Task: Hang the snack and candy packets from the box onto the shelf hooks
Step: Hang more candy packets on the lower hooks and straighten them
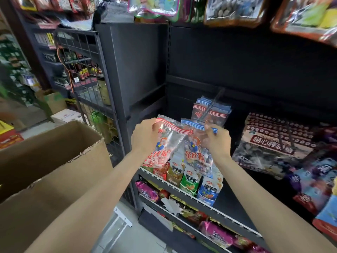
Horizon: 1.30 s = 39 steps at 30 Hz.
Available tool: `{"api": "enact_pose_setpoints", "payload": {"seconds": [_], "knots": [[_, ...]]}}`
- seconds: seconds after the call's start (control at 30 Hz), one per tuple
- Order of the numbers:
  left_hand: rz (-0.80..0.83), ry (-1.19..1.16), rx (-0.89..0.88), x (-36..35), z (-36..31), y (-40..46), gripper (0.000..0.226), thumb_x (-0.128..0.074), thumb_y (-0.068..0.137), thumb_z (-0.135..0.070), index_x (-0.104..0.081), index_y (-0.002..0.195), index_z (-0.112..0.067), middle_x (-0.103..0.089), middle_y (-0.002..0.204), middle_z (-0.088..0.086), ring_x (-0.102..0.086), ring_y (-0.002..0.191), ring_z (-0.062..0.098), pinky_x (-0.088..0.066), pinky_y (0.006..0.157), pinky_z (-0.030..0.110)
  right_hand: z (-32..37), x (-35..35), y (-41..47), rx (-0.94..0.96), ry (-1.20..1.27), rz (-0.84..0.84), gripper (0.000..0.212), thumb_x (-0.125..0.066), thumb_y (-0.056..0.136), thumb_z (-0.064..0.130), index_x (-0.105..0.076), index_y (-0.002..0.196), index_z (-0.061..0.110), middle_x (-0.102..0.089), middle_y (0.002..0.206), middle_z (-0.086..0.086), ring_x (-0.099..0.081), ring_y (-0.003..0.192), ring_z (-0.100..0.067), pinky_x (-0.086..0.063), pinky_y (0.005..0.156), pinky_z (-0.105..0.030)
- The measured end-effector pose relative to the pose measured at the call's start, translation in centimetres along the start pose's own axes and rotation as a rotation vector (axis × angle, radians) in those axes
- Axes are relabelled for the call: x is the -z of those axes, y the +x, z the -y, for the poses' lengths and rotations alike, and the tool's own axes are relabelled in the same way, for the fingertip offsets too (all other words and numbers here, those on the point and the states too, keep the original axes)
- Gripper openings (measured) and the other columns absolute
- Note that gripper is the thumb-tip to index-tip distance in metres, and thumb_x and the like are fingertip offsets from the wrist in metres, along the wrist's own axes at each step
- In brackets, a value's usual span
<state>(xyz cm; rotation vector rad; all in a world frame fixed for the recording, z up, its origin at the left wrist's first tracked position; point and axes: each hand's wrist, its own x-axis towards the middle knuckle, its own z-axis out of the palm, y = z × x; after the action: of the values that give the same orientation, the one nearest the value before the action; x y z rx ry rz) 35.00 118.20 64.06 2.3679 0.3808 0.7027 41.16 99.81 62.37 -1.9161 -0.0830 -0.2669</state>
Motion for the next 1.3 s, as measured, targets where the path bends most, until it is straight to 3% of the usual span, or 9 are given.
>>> {"api": "enact_pose_setpoints", "payload": {"seconds": [0.1,0.2,0.27,0.4,0.5,0.63,0.73,0.9,1.3], "knots": [[-0.002,-0.011,-0.002,0.1,-0.4,0.0,0.026,-0.040,0.099,-0.014,-0.059,0.081,-0.010,-0.055,0.070,0.002,-0.053,0.065,0.019,-0.031,0.049,0.020,-0.2,0.0,-0.3,0.027,-0.053,0.006,0.033,-0.049,0.098,0.027,-0.060,0.124,0.008,-0.065,0.068,-0.006,-0.067,0.073,-0.038,-0.057,0.068,-0.038],[-0.005,-0.002,-0.017,0.1,-0.6,-0.1,0.027,-0.041,0.099,-0.014,-0.064,0.089,-0.005,-0.058,0.076,0.002,-0.055,0.067,0.017,-0.037,0.053,0.019,-0.6,0.0,-0.1,0.057,-0.123,-0.008,0.034,-0.047,0.099,0.024,-0.059,0.126,0.007,-0.058,0.063,0.001,-0.057,0.052,-0.023,-0.044,0.050,-0.013],[0.004,0.002,-0.021,0.1,-0.6,0.0,0.026,-0.041,0.099,-0.015,-0.063,0.088,-0.006,-0.056,0.076,0.000,-0.054,0.066,0.015,-0.035,0.052,0.017,-0.6,0.0,0.1,0.093,-0.148,-0.011,0.032,-0.046,0.100,0.021,-0.059,0.126,0.006,-0.059,0.068,-0.002,-0.047,0.047,-0.014,-0.038,0.044,-0.007],[0.010,0.041,-0.065,0.3,-0.7,0.0,0.024,-0.042,0.099,-0.014,-0.058,0.081,-0.012,-0.060,0.076,0.005,-0.060,0.070,0.024,-0.039,0.054,0.022,-0.6,-0.1,0.3,0.168,-0.188,-0.005,0.030,-0.045,0.100,0.014,-0.058,0.126,0.008,-0.061,0.075,0.000,-0.041,0.044,-0.009,-0.039,0.046,-0.014],[-0.006,0.106,-0.091,0.5,-1.2,0.0,0.026,-0.042,0.100,-0.017,-0.067,0.103,-0.009,-0.069,0.096,0.011,-0.065,0.084,0.028,-0.048,0.068,0.029,-0.6,0.0,0.4,0.263,-0.220,0.005,0.026,-0.046,0.099,0.010,-0.054,0.124,0.008,-0.061,0.071,0.000,-0.042,0.045,-0.011,-0.037,0.045,-0.017],[-0.015,0.154,-0.118,0.6,-1.7,-0.1,0.031,-0.042,0.100,-0.021,-0.062,0.122,-0.012,-0.068,0.112,0.011,-0.065,0.097,0.028,-0.051,0.081,0.031,-0.8,0.1,0.3,0.433,-0.347,0.033,0.016,-0.047,0.096,0.002,-0.053,0.111,0.002,-0.060,0.070,-0.013,-0.050,0.053,-0.022,-0.045,0.050,-0.040],[-0.005,0.149,-0.102,0.5,-1.6,0.2,0.032,-0.042,0.100,-0.021,-0.060,0.124,-0.013,-0.066,0.116,0.010,-0.064,0.099,0.027,-0.050,0.083,0.031,-1.2,-0.1,0.4,0.460,-0.290,0.015,0.018,-0.050,0.095,-0.001,-0.062,0.108,-0.002,-0.067,0.084,-0.013,-0.063,0.069,-0.021,-0.054,0.065,-0.035],[0.009,0.172,-0.110,0.1,-1.2,0.6,0.027,-0.042,0.100,-0.019,-0.067,0.107,-0.012,-0.070,0.094,0.012,-0.065,0.079,0.027,-0.046,0.063,0.028,-1.4,-0.2,0.3,0.454,-0.285,0.026,0.022,-0.049,0.094,-0.002,-0.064,0.110,-0.005,-0.069,0.089,-0.017,-0.067,0.074,-0.027,-0.055,0.069,-0.033],[0.083,0.152,-0.132,0.1,-1.6,0.9,0.030,-0.044,0.099,-0.019,-0.061,0.123,-0.013,-0.067,0.113,0.009,-0.065,0.094,0.026,-0.054,0.081,0.033,-1.5,-0.1,0.7,0.623,-0.305,0.011,0.022,-0.056,0.080,-0.018,-0.068,0.097,-0.011,-0.068,0.091,-0.023,-0.069,0.077,-0.027,-0.057,0.073,-0.026]]}}
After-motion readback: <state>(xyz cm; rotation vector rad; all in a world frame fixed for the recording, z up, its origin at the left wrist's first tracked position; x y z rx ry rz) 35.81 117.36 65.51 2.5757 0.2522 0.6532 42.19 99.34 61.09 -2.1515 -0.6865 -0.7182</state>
